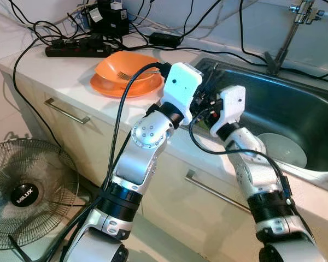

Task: Kitchen organization

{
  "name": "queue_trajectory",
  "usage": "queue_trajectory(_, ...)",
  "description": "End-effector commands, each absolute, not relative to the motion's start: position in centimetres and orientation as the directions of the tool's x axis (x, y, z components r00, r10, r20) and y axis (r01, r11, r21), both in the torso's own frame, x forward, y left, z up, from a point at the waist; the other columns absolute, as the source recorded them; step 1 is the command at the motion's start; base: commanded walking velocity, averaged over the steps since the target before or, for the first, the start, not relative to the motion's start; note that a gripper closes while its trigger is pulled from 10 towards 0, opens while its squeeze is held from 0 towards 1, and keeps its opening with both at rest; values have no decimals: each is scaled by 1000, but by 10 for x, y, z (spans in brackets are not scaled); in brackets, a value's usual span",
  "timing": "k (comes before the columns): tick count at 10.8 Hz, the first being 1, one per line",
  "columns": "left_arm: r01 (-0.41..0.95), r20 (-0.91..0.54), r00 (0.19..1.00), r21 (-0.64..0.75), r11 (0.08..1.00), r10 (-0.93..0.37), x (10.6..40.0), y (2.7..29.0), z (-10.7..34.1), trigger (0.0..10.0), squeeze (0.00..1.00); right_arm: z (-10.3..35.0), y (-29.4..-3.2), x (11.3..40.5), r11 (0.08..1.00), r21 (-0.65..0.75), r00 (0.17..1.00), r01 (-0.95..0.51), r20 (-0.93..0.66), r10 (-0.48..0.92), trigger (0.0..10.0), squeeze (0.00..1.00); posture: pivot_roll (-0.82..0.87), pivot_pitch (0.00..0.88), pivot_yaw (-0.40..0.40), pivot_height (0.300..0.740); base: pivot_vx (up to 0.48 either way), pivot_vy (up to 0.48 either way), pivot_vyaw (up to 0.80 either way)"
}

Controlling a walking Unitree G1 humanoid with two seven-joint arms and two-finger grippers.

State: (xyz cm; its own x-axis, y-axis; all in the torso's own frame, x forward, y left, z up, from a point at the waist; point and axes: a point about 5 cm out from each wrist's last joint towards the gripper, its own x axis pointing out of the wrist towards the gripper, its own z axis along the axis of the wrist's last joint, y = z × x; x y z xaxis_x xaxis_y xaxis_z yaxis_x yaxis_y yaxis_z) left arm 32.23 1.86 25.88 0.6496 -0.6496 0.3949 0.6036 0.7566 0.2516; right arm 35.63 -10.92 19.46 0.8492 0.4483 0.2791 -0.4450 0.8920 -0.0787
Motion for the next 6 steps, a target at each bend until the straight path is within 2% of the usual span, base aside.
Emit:
queue_trajectory(1,611,419,633,246,753,-651,318,20,264,10000,184,200,-116,363,914,-74,867,-399,294,402,0,0,151,46,-11,740,0,0,0)
queue_trajectory(2,618,417,636,227,752,-649,316,23,262,10000,0,202,-121,369,929,-75,884,-363,289,368,0,0,152,47,-14,740,0,0,0)
queue_trajectory(3,619,392,671,172,767,-629,316,33,250,10000,0,207,-127,380,952,-52,909,-302,287,303,5255,0,159,49,-18,740,0,0,0)
queue_trajectory(4,618,379,688,139,773,-619,317,36,244,10000,0,208,-131,383,959,-52,917,-279,281,283,10000,0,164,49,-21,740,0,0,0)
queue_trajectory(6,608,335,721,113,786,-606,318,45,231,10000,0,208,-139,391,971,-59,936,-231,259,238,10000,0,172,46,-21,740,0,0,0)
